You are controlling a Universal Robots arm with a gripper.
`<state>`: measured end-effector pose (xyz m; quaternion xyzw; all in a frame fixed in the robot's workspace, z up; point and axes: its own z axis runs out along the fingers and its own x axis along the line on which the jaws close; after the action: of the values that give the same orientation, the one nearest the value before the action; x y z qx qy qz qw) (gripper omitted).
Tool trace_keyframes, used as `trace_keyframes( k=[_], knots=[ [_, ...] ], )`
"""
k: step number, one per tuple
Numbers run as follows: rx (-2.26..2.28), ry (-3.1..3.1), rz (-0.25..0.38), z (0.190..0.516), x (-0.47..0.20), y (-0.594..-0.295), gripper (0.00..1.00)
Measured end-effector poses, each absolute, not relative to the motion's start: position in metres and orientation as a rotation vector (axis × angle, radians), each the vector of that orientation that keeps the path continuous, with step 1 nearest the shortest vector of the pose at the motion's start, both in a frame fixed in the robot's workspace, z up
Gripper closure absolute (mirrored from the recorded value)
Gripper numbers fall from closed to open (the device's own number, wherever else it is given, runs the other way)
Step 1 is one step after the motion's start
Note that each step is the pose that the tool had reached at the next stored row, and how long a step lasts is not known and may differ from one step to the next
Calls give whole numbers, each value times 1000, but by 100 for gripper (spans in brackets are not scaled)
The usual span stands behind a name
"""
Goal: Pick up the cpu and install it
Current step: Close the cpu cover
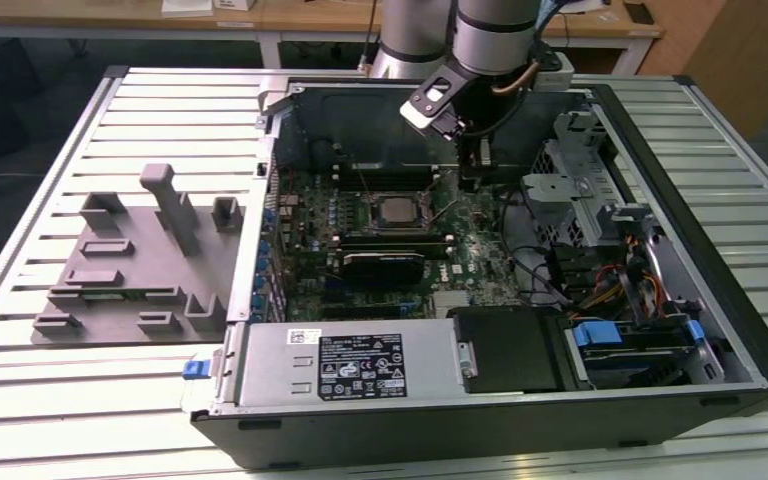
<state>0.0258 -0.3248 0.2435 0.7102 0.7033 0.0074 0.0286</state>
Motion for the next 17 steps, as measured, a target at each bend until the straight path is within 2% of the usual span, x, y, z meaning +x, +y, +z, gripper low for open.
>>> trace_keyframes(
  k=[17],
  knots=[
    [2193, 2172, 26, 244, -12, -325, 89]
  ],
)
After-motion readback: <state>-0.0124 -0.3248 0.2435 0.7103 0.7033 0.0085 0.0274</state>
